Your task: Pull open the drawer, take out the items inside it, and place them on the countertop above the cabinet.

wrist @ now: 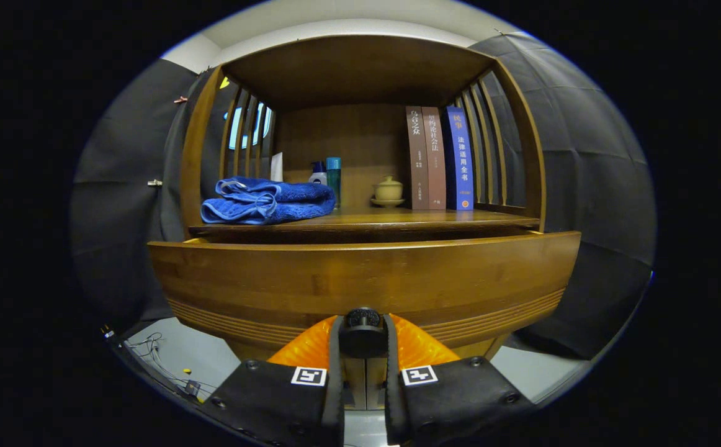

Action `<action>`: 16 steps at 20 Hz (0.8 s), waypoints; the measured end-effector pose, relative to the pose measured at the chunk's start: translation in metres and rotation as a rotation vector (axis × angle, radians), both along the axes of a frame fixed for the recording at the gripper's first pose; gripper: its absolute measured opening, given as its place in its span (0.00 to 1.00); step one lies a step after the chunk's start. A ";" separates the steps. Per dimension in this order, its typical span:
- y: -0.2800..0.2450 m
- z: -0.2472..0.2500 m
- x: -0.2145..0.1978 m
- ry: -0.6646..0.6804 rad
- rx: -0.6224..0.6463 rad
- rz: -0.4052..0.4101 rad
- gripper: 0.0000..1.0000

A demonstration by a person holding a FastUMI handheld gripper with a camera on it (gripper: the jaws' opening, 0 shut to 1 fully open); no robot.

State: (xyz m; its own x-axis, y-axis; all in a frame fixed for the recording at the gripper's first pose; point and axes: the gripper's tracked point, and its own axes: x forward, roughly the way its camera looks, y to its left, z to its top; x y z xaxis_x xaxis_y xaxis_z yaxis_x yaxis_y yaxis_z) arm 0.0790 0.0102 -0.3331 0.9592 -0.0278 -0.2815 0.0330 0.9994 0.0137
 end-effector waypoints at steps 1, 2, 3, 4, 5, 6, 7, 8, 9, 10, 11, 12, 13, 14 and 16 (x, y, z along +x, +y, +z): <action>0.000 0.001 -0.008 0.001 0.003 0.006 0.30; 0.000 0.001 -0.016 0.004 0.002 0.011 0.30; 0.000 0.003 -0.024 0.001 0.000 0.013 0.30; -0.001 0.004 -0.031 0.003 0.000 0.014 0.30; -0.001 0.005 -0.037 -0.001 0.003 0.015 0.29; -0.001 0.004 -0.041 0.004 0.006 0.017 0.29; -0.001 0.006 -0.045 0.005 0.008 0.018 0.29; -0.001 0.007 -0.049 0.009 0.013 0.016 0.30; -0.003 0.006 -0.051 0.011 0.017 0.018 0.29; -0.003 0.005 -0.052 0.009 0.014 0.020 0.30; -0.005 0.003 -0.053 0.009 0.012 0.019 0.29; -0.005 -0.001 -0.054 0.015 0.009 0.015 0.29; -0.006 -0.003 -0.056 0.023 0.007 0.012 0.30; -0.006 -0.001 -0.056 0.012 0.003 0.013 0.30; -0.006 -0.002 -0.057 0.015 -0.003 0.015 0.30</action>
State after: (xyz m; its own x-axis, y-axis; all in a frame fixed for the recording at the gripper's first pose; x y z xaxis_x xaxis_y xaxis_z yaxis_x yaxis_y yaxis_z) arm 0.0219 0.0037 -0.3354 0.9551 -0.0144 -0.2958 0.0182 0.9998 0.0101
